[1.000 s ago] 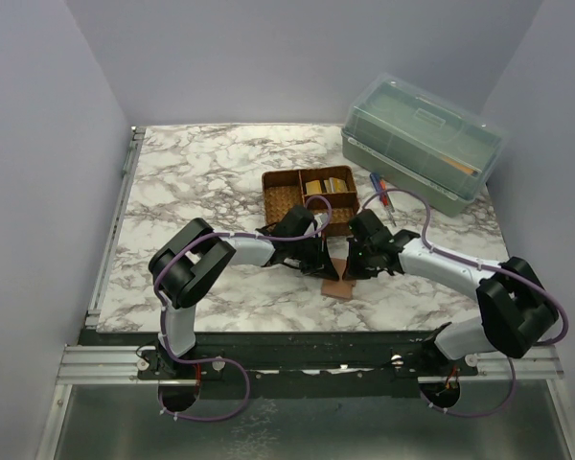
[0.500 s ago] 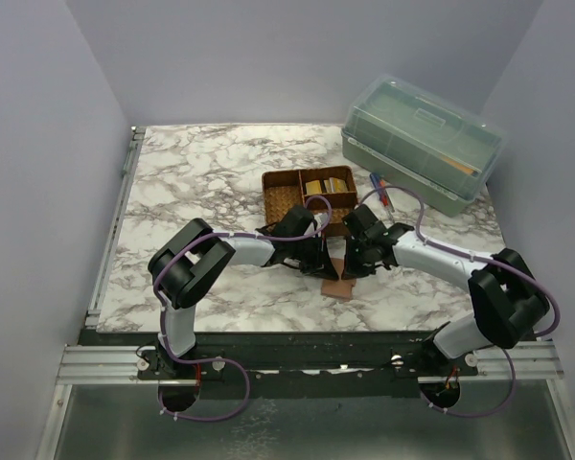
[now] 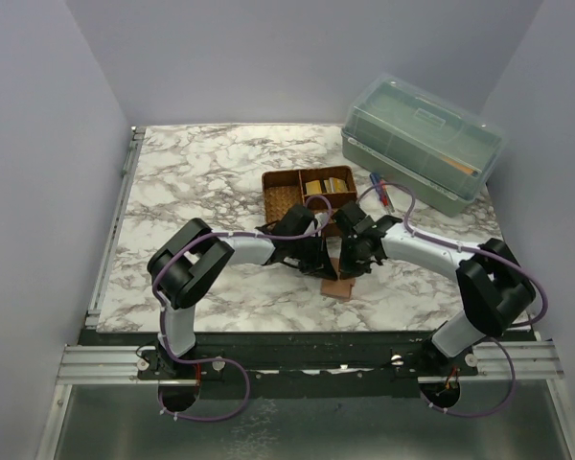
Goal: Put the credit cards into the card holder
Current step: Close the card holder at the center of the board.
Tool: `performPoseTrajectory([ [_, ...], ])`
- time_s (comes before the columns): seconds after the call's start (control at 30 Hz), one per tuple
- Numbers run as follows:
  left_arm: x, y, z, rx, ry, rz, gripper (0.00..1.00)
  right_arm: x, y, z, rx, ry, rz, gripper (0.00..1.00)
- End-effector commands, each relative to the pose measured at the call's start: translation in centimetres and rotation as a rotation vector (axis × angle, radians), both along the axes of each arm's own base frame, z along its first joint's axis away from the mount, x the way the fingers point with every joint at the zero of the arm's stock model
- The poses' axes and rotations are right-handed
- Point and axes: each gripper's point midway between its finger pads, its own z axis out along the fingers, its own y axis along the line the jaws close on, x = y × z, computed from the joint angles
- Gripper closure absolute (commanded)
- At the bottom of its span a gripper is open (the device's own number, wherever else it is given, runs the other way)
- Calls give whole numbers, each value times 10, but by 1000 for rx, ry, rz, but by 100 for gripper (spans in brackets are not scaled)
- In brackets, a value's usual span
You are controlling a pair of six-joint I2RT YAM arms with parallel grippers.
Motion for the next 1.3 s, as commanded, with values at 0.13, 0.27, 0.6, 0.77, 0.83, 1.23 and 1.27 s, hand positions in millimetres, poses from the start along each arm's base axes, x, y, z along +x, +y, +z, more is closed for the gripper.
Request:
performPoseTrajectory([
  [0.13,7,36,20,42,0,60,96,-22,-24,-55,-246,90,-91,100],
  [0.27,8,54,26,44,-7,91,96,-25,-30,-61,-351,104,-104,100],
  [0.6,2,91,38,62,-54,168,96,-36,-16,-90,-505,161,-51,100],
  [0.77,-2,104,42,66,-75,187,96,-22,25,-101,-347,141,21,100],
  [0.83,-6,106,40,65,-62,187,96,-19,41,-96,-264,125,43,100],
  [1.23,-14,103,32,41,-12,175,96,-13,66,-63,112,14,123,68],
  [1.27,-14,102,32,39,-7,174,96,-12,67,-60,130,6,128,67],
])
